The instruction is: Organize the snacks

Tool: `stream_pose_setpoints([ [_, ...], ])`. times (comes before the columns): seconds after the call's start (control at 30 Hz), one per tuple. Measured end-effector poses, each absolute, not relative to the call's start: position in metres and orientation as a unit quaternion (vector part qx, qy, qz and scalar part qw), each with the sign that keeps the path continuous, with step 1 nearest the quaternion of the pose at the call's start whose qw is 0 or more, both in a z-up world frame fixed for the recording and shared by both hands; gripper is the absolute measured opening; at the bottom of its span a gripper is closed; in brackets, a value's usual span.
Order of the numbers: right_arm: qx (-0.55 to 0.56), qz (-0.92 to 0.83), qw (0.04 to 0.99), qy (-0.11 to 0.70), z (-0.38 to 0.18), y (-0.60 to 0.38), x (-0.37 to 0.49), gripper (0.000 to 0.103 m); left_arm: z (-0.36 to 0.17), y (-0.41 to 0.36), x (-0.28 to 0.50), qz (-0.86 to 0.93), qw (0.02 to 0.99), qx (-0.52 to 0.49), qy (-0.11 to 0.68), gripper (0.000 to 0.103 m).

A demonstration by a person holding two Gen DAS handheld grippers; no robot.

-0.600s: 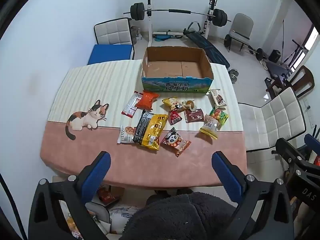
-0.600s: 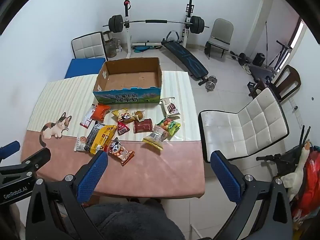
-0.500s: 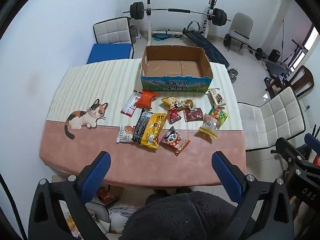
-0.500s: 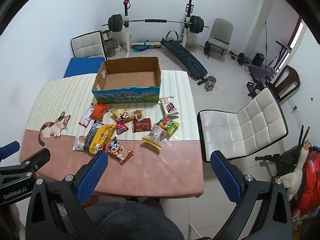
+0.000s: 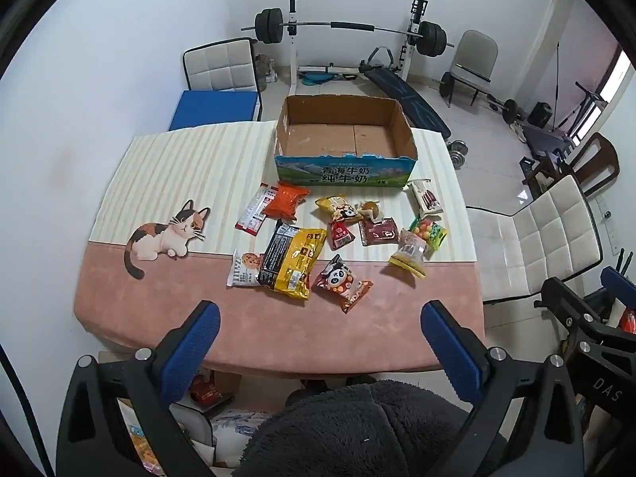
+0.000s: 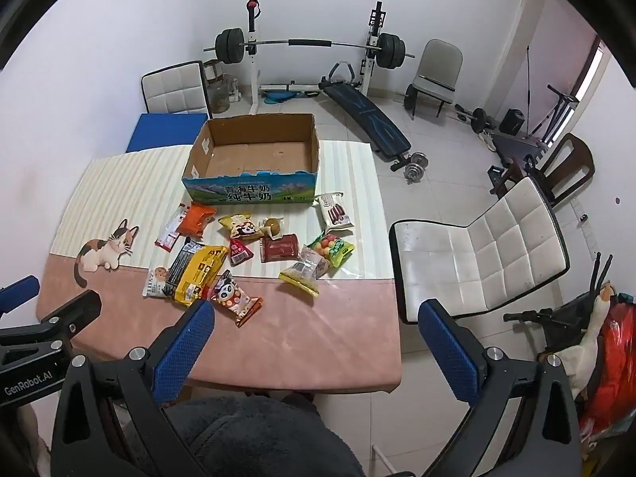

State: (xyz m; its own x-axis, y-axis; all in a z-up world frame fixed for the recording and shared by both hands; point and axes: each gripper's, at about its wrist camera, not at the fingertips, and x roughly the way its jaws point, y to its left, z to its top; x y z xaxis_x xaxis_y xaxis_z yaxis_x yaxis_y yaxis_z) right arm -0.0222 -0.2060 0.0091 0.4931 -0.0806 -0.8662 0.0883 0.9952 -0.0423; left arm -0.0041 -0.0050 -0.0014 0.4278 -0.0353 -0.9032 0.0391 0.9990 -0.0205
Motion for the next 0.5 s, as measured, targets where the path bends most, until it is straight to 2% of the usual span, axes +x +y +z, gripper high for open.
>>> stream_pose_setpoints([
  [0.5,-0.001,-0.047,0.867,0.497,0.0142,-0.2017,-0.0237,0.103,0.0047,0.0001,-0.0070,-0.031,0.847,0.000,0.530,0.103],
])
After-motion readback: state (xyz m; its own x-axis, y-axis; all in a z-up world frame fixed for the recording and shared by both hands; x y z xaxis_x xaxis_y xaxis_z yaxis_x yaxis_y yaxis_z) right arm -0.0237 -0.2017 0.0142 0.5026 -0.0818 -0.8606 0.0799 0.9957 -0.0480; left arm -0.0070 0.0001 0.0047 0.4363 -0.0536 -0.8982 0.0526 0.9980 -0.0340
